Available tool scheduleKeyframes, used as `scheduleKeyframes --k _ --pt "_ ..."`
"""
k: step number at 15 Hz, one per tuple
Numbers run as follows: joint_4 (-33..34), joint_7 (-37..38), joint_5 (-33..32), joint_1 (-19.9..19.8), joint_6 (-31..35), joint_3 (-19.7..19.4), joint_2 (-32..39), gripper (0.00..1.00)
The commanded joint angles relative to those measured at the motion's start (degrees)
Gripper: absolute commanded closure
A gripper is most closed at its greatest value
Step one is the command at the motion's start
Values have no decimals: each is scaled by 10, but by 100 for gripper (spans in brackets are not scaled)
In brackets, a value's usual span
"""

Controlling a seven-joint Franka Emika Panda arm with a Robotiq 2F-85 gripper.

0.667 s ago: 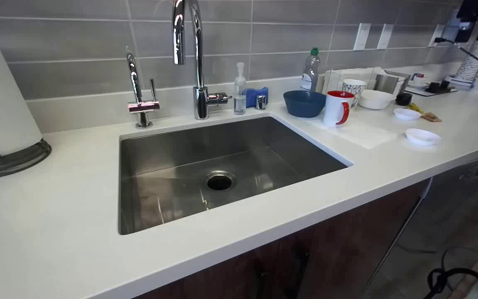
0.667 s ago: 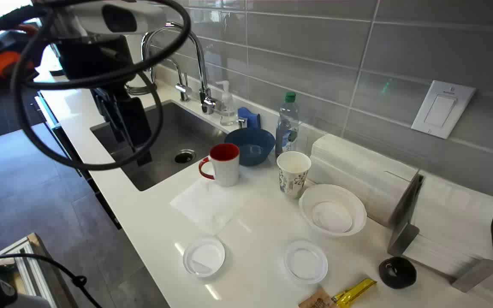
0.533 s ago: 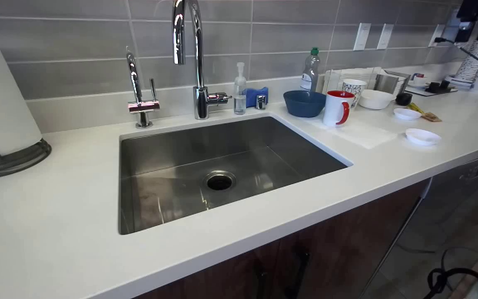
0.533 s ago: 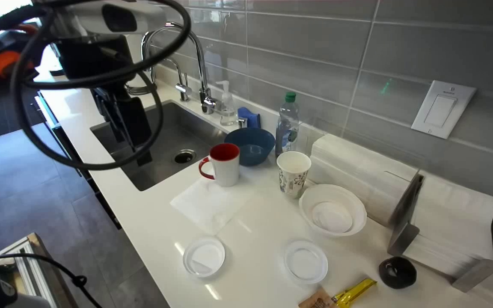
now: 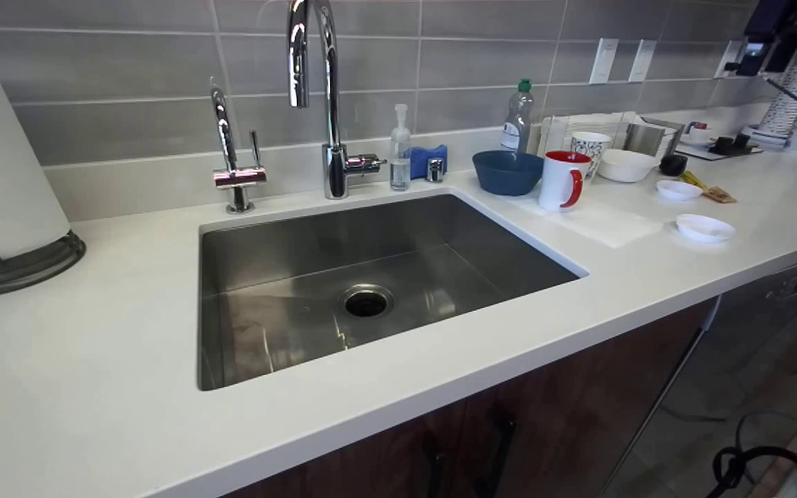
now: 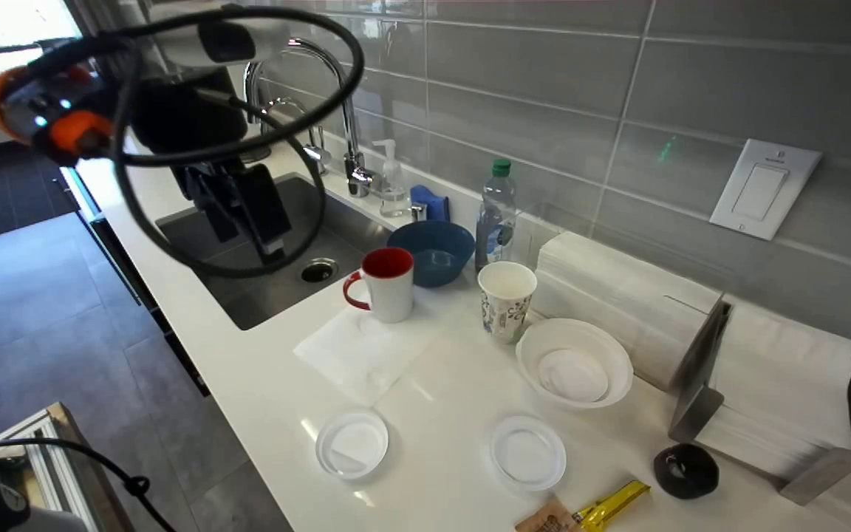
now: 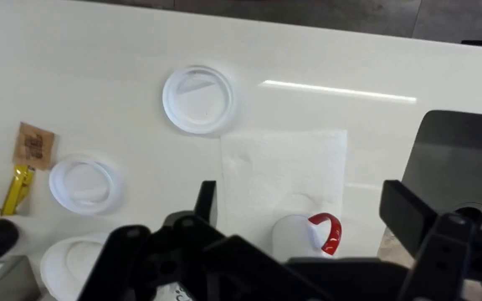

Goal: Pour the water in the cup into the bowl

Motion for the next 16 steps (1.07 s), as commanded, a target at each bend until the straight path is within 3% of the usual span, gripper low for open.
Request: scheduleKeyframes --k 1,5,6,10,13,16 --pt "-73 -84 32 33 114 -44 -11 0" --pt "-152 -188 102 74 234 -106 -4 0" --pt "-117 -224 130 98 251 -130 37 0" --pt "-130 -391 242 189 324 -231 68 0" --pt "-129 -515 315 282 331 -329 87 0" --pt "-127 -613 407 314 331 -356 123 0"
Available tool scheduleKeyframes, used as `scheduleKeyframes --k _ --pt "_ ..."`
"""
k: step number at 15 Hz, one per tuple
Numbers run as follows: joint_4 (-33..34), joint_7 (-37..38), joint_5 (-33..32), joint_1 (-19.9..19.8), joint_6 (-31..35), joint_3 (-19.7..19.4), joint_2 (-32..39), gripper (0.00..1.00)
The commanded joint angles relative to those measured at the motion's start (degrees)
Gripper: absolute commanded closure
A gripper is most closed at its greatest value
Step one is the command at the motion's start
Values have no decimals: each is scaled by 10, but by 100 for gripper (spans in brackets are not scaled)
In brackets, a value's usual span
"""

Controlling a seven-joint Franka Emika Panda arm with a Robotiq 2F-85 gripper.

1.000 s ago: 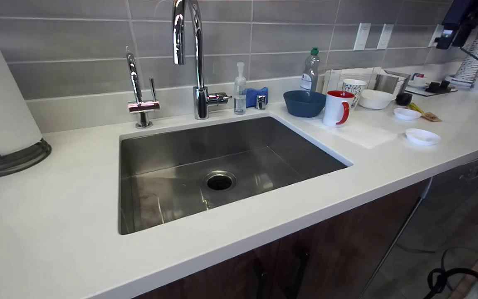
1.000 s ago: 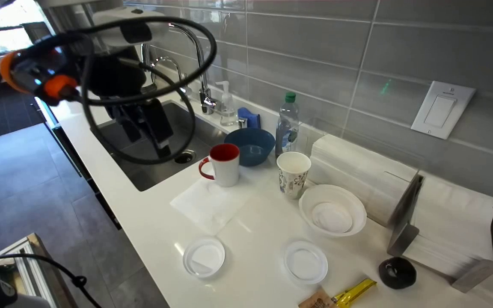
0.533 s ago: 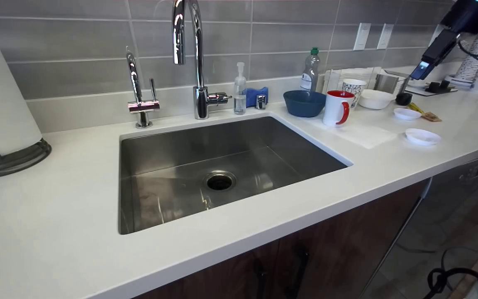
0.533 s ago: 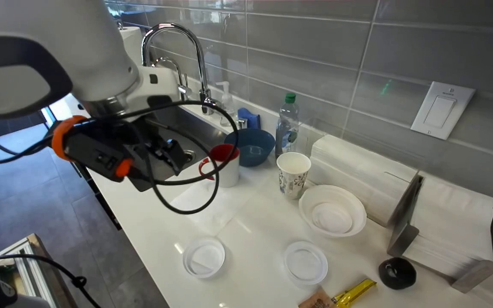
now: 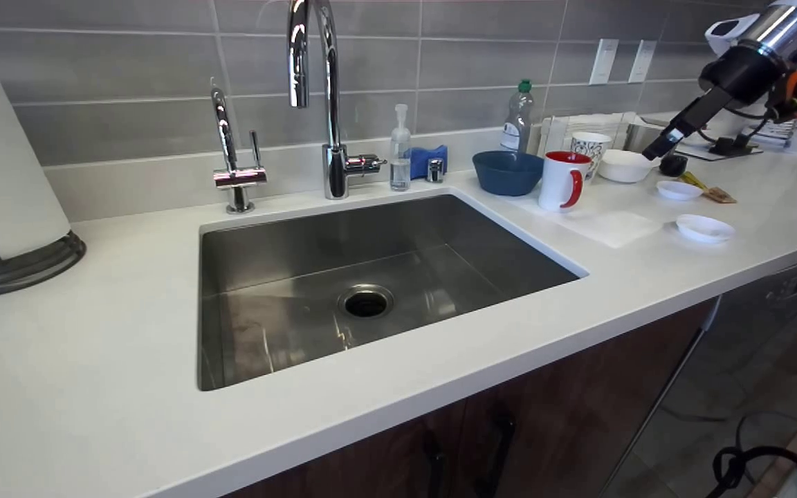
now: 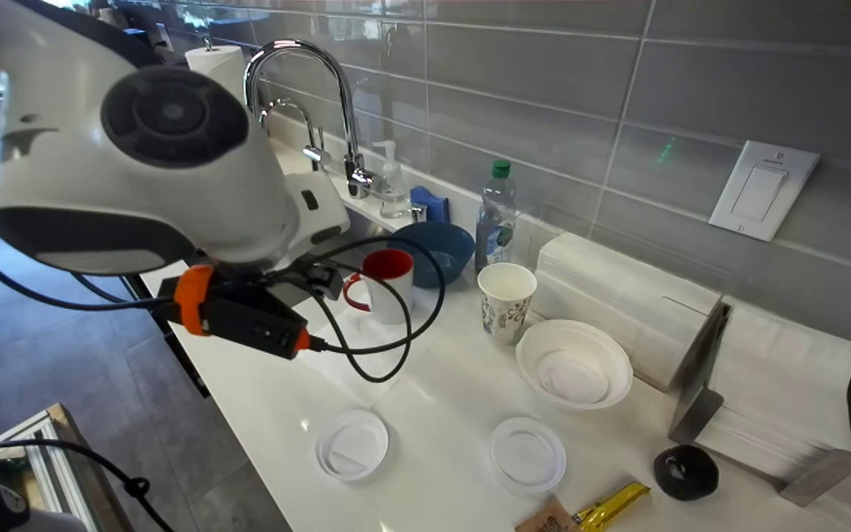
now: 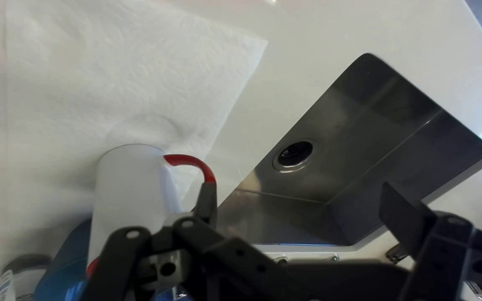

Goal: Pour the water in the cup into the bowl

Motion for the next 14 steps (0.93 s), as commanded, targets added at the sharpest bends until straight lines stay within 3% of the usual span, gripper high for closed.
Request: scheduleKeyframes --k 1,2,8,10,11,14 --pt "2 -106 100 36 5 -31 43 0" --pt "2 -73 77 -8 -10 12 31 0" --pt "5 -103 106 -5 -11 10 54 0" --pt "8 -135 155 22 20 -2 68 0" --pt "7 -138 160 64 33 -42 61 0" --pt "5 -178 212 101 66 -67 79 0"
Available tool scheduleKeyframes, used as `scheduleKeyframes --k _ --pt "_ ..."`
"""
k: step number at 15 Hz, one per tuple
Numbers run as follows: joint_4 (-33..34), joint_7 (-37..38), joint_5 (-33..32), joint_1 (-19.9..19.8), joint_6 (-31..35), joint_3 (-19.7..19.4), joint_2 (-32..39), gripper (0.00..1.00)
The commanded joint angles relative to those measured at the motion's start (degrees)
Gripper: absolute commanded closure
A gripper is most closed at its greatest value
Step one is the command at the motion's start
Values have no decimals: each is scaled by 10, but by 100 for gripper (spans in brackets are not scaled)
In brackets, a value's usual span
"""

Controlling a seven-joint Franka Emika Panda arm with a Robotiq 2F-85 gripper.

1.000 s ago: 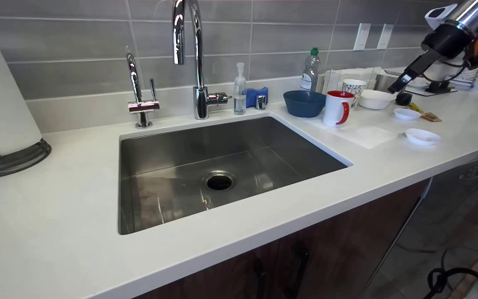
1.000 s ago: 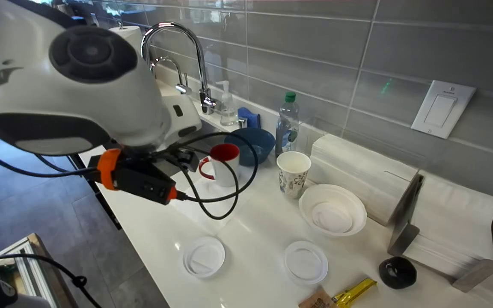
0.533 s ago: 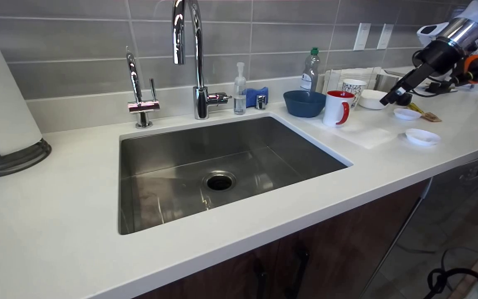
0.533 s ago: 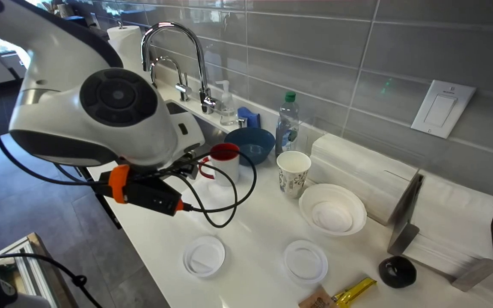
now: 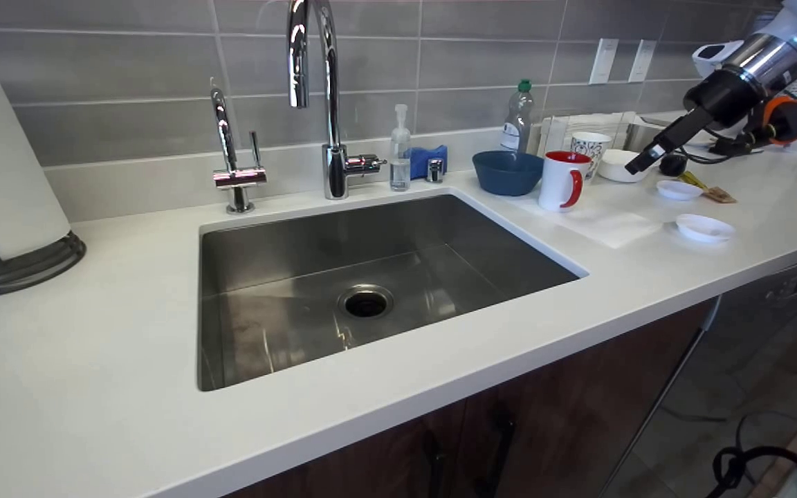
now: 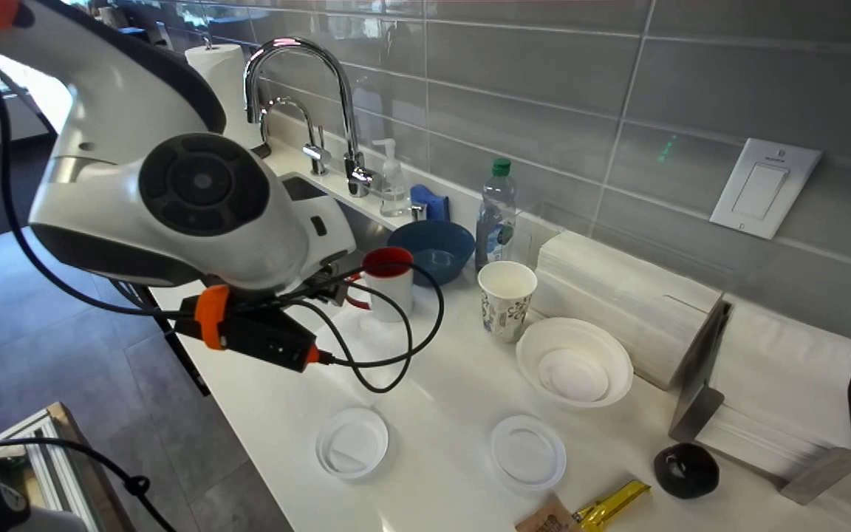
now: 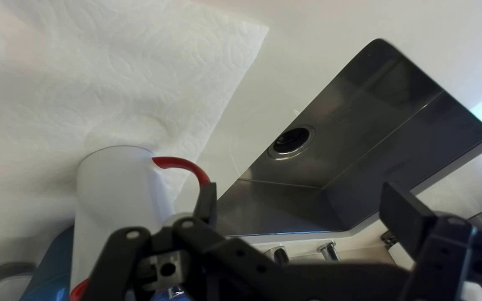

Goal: Pour the water in the cup into the bowl

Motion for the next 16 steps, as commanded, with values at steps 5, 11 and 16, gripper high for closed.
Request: scheduleKeyframes --k 5,11,16 --pt "10 -141 137 117 50 -101 40 0" --pt "25 -264 211 206 44 -194 48 0" --pt "35 -337 249 286 35 -285 55 0"
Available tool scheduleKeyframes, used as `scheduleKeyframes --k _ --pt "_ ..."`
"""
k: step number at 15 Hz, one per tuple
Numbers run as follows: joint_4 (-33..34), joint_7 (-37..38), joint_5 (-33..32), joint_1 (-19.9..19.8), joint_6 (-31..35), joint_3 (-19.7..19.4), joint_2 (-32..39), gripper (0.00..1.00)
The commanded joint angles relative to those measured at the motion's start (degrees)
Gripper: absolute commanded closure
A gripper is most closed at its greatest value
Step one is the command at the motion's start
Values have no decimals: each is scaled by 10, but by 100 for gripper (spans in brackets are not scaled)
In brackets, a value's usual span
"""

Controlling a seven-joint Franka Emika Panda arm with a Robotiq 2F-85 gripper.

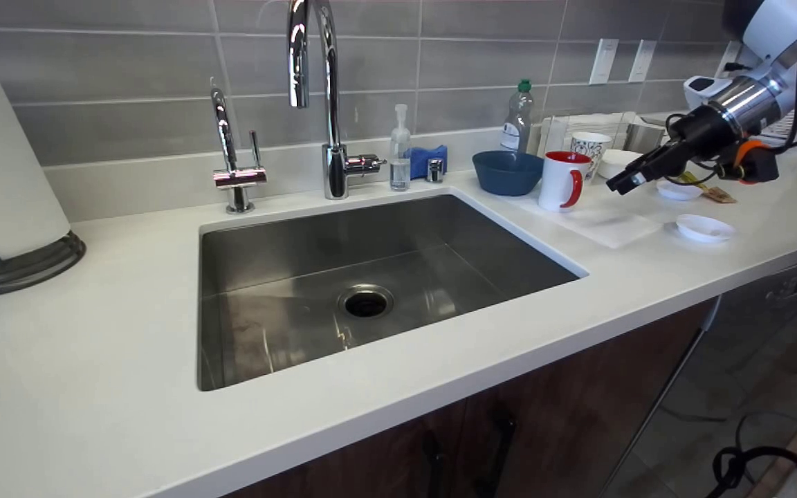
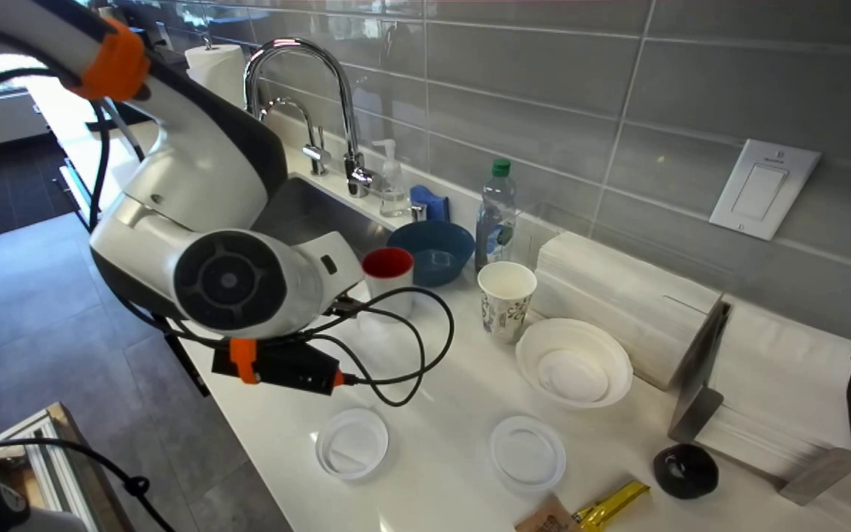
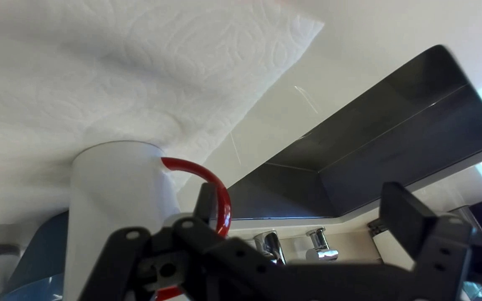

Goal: Pour the water in the cup into the bowl

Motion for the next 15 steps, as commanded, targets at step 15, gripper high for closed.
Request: scheduleKeyframes --k 15 --pt "15 -63 20 83 -1 -91 0 0"
